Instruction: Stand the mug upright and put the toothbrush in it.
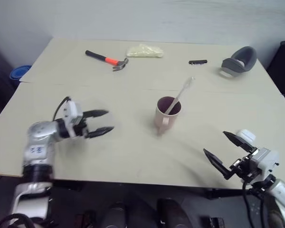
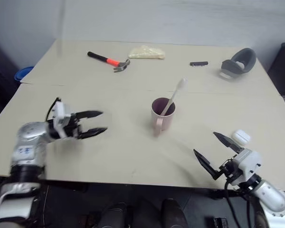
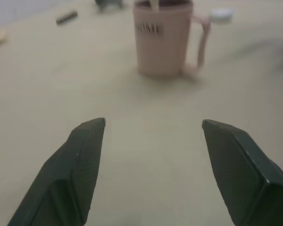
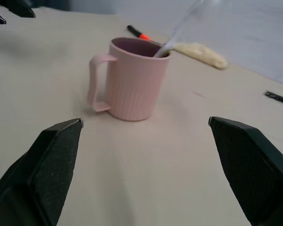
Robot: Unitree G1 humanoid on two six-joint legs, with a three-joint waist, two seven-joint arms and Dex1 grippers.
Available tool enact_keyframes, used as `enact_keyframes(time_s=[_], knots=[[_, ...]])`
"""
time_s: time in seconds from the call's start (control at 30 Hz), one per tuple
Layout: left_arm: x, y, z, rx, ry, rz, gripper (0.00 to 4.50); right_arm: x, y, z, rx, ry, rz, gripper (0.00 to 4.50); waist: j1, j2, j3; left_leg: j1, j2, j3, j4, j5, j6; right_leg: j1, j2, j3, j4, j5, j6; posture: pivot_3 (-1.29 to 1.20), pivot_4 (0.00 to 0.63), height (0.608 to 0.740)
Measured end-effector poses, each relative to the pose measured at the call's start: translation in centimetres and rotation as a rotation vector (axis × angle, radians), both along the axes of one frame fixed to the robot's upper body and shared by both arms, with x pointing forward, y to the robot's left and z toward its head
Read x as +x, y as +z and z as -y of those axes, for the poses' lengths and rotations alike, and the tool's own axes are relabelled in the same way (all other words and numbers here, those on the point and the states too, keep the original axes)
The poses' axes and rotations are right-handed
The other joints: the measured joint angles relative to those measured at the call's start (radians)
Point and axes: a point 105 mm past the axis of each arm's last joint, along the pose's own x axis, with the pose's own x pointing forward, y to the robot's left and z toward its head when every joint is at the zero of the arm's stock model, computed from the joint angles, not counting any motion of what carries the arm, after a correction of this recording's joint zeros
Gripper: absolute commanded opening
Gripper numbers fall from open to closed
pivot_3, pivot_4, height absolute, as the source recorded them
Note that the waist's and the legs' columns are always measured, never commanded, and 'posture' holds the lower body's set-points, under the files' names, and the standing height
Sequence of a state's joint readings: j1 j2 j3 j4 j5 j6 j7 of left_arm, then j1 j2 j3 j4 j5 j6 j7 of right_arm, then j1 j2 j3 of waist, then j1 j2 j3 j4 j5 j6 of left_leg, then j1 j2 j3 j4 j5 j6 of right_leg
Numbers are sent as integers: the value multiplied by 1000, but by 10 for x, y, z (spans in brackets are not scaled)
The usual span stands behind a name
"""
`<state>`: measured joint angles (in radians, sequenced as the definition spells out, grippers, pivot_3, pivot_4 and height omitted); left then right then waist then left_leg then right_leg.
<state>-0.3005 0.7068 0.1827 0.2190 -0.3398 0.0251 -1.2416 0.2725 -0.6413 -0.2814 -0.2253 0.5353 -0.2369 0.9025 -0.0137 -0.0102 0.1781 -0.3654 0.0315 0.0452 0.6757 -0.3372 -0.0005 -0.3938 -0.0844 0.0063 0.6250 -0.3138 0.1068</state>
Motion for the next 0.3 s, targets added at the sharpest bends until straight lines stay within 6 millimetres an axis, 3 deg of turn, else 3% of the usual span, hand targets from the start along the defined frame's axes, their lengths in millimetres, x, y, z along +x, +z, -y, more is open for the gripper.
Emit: enact_keyframes(time_s=[0.1,0.3], knots=[[-22,-29,-18,70,98,-63,3479,7,-7,7,-57,82,-47,4500,10,-1,0,2,-2,-2,-5,1,0,0,-4,-2,-1,0,-1,0,150,740],[-36,-31,-34,118,249,29,3479,16,-14,5,-70,141,-75,4500,11,-1,0,5,-2,-5,-11,3,-3,1,-5,-4,0,-2,-3,0,150,740]])
